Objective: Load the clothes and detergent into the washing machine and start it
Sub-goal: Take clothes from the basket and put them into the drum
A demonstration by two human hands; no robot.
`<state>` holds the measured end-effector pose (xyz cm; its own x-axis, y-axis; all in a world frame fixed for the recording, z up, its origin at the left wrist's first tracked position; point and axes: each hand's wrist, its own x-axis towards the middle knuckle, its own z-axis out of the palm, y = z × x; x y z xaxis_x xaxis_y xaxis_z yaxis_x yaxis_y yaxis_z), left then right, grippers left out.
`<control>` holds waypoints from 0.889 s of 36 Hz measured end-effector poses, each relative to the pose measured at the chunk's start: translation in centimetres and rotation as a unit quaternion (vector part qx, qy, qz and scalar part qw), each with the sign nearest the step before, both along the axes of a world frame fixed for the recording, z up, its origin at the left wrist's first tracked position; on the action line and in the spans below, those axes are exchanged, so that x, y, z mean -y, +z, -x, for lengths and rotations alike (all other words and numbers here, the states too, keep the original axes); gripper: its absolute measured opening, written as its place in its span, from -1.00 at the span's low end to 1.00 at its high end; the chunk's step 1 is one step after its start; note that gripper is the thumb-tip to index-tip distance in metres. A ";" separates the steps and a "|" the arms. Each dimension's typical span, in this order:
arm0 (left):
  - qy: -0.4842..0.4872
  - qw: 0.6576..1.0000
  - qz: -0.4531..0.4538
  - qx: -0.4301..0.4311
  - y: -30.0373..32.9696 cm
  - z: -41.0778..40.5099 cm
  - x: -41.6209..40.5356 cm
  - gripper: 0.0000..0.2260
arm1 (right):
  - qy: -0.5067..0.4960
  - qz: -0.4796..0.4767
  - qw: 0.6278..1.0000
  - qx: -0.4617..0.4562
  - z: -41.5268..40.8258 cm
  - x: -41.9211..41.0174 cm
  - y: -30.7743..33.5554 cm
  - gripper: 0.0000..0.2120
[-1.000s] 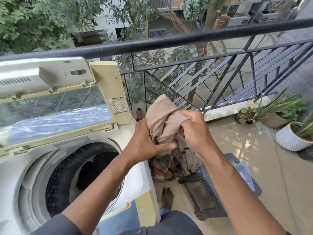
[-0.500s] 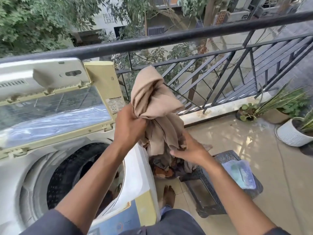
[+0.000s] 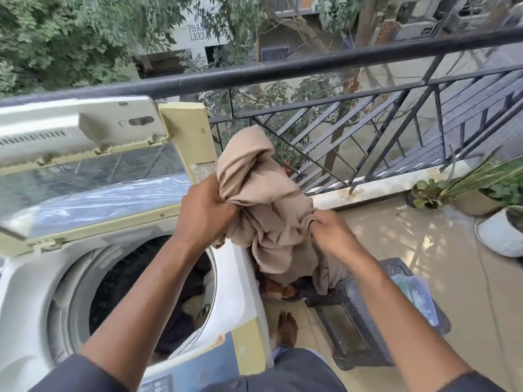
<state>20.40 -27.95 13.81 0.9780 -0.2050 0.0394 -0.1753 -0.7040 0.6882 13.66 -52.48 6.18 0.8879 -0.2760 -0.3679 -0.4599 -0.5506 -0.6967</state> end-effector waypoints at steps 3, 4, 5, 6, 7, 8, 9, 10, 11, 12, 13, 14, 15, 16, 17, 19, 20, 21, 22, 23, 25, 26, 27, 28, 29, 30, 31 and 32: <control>-0.010 0.999 -0.004 -0.030 -0.6 0.6 0.3 -0.74 | -0.021 -0.053 0.996 0.074 -0.6 0.5 2.5 -0.69; -0.012 0.999 -0.005 -0.045 -1.1 0.6 0.4 -0.67 | -0.024 -0.065 0.993 0.094 -0.8 0.5 3.5 -0.64; -0.016 0.998 -0.001 -0.064 -1.5 0.5 0.5 -0.59 | -0.026 -0.075 0.990 0.117 -0.9 0.4 4.4 -0.56; -0.022 0.996 0.013 -0.089 -1.7 0.4 0.5 -0.48 | -0.027 -0.080 0.987 0.136 -1.0 0.3 5.3 -0.50; -0.034 0.992 0.044 -0.113 -2.0 0.4 0.4 -0.35 | -0.029 -0.086 0.983 0.158 -1.1 0.1 6.4 -0.48; -0.049 0.986 0.081 -0.138 -2.2 0.5 0.4 -0.20 | -0.031 -0.100 0.979 0.177 -1.1 -0.2 7.3 -0.49; -0.069 0.979 0.111 -0.157 -2.2 0.7 0.4 -0.07 | -0.032 -0.120 0.973 0.193 -1.0 -0.5 7.9 -0.51; -0.090 0.974 0.130 -0.164 -2.1 0.9 0.4 0.05 | -0.032 -0.142 0.967 0.208 -0.9 -0.8 8.6 -0.53; -0.111 0.970 0.142 -0.161 -2.2 1.2 0.6 0.14 | -0.032 -0.159 0.962 0.221 -0.8 -1.1 9.1 -0.54; -0.128 0.969 0.151 -0.149 -2.1 1.5 0.9 0.18 | -0.032 -0.176 0.956 0.233 -0.7 -1.6 9.6 -0.55; -0.141 0.968 0.163 -0.130 -2.3 1.9 1.3 0.16 | -0.030 -0.193 0.950 0.242 -0.6 -2.0 10.0 -0.58; -0.136 0.968 0.177 -0.111 -2.5 2.2 1.7 0.10 | -0.019 -0.207 0.945 0.251 -0.5 -2.6 10.4 -0.62; -0.113 0.971 0.187 -0.093 -2.7 2.6 2.3 0.01 | -0.003 -0.217 0.941 0.259 -0.3 -3.1 10.7 -0.67; -0.068 0.978 0.183 -0.077 -2.7 2.9 2.7 -0.10 | 0.012 -0.221 0.939 0.264 -0.2 -3.5 10.9 -0.72; -0.016 0.983 0.170 -0.061 -2.9 3.1 3.1 -0.19 | 0.026 -0.221 0.938 0.264 0.0 -3.7 10.9 -0.75; 0.056 0.987 0.145 -0.037 -3.2 2.9 3.2 -0.30 | 0.051 -0.231 0.937 0.256 0.2 -3.7 10.7 -0.80; 0.071 0.986 0.147 -0.033 -3.3 2.7 3.1 -0.34 | 0.062 -0.241 0.934 0.255 0.3 -3.5 10.4 -0.81; 0.079 0.984 0.156 -0.034 -3.3 2.4 3.0 -0.38 | 0.067 -0.249 0.931 0.257 0.5 -3.3 10.2 -0.80; 0.085 0.982 0.164 -0.038 -3.0 2.1 2.9 -0.41 | 0.064 -0.252 0.929 0.263 0.6 -3.1 9.9 -0.73; 0.088 0.981 0.169 -0.035 -2.8 1.9 2.8 -0.43 | 0.052 -0.241 0.931 0.268 0.7 -3.0 9.3 -0.63; 0.097 0.979 0.176 -0.025 -2.2 1.6 2.9 -0.46 | 0.002 -0.174 0.952 0.252 1.0 -2.5 7.5 -0.51; 0.105 0.977 0.186 -0.023 -1.8 1.6 2.9 -0.48 | -0.017 -0.129 0.967 0.217 1.2 -2.0 6.2 -0.51; 0.112 0.973 0.199 -0.022 -1.5 1.6 2.9 -0.49 | -0.021 -0.094 0.981 0.170 1.5 -1.4 4.8 -0.53; 0.119 0.970 0.212 -0.023 -1.0 1.6 3.0 -0.50 | -0.010 -0.069 0.991 0.112 1.9 -0.7 3.3 -0.57; 0.126 0.966 0.223 -0.024 -0.7 1.5 3.0 -0.50 | 0.015 -0.046 0.998 0.048 2.5 -0.2 1.9 -0.60; 0.132 0.963 0.232 -0.026 -0.3 1.5 3.0 -0.50 | 0.051 -0.021 0.998 -0.021 3.0 0.2 0.6 -0.55; 0.137 0.961 0.240 -0.028 0.0 1.4 3.0 -0.49 | 0.098 0.001 0.991 -0.088 3.4 0.2 -0.5 -0.35; 0.142 0.958 0.247 -0.031 0.3 1.3 3.1 -0.49 | 0.139 0.011 0.980 -0.139 3.6 0.1 -1.6 -0.11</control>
<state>19.13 -31.04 14.07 0.9951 0.0983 0.0039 0.0261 -0.3025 0.9528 10.02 -52.59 4.58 0.7969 -0.0481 -0.6023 -0.4595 -0.6955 -0.5524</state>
